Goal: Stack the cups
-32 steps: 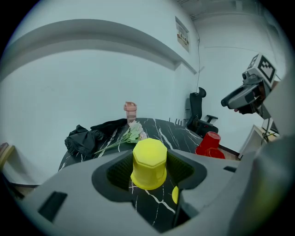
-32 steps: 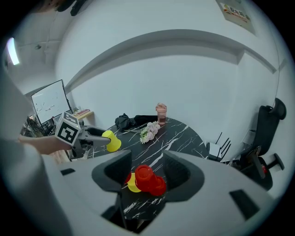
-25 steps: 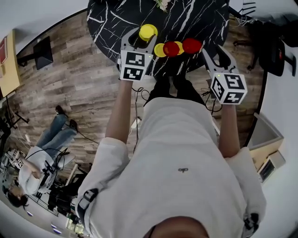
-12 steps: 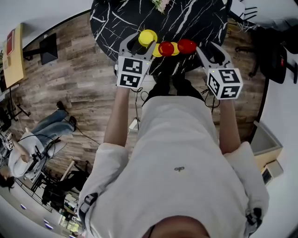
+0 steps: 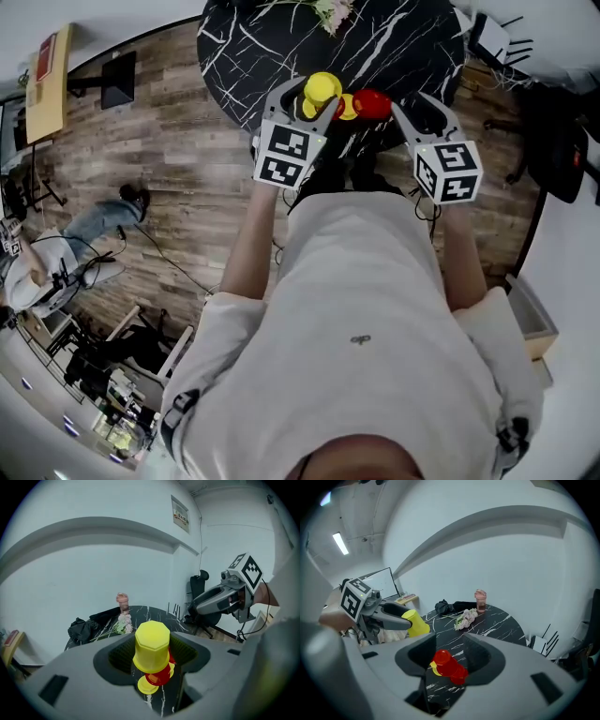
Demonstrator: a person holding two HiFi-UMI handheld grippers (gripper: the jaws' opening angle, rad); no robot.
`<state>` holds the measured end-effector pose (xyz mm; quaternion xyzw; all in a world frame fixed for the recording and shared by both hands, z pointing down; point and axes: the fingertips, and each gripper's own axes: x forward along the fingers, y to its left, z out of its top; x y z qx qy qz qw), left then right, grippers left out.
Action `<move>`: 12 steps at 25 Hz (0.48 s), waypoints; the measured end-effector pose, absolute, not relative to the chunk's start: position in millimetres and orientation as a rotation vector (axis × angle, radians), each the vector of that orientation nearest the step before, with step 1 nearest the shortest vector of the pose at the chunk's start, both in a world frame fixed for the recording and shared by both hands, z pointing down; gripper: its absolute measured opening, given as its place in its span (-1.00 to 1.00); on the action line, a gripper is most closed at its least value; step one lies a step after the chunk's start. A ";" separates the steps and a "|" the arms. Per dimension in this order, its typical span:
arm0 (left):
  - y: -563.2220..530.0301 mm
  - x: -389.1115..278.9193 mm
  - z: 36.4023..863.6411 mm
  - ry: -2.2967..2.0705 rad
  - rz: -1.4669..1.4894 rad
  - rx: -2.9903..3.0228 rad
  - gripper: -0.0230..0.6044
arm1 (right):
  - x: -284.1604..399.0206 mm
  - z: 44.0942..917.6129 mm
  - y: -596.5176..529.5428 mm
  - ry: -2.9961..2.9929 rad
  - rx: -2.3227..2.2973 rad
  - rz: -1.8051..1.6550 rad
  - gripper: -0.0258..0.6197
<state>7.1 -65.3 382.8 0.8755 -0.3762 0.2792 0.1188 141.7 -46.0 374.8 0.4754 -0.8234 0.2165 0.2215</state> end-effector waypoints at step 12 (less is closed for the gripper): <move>-42.7 51.3 402.4 -1.126 0.887 2.497 -0.19 | 163.7 387.0 -40.9 -2.329 1.186 0.592 -0.37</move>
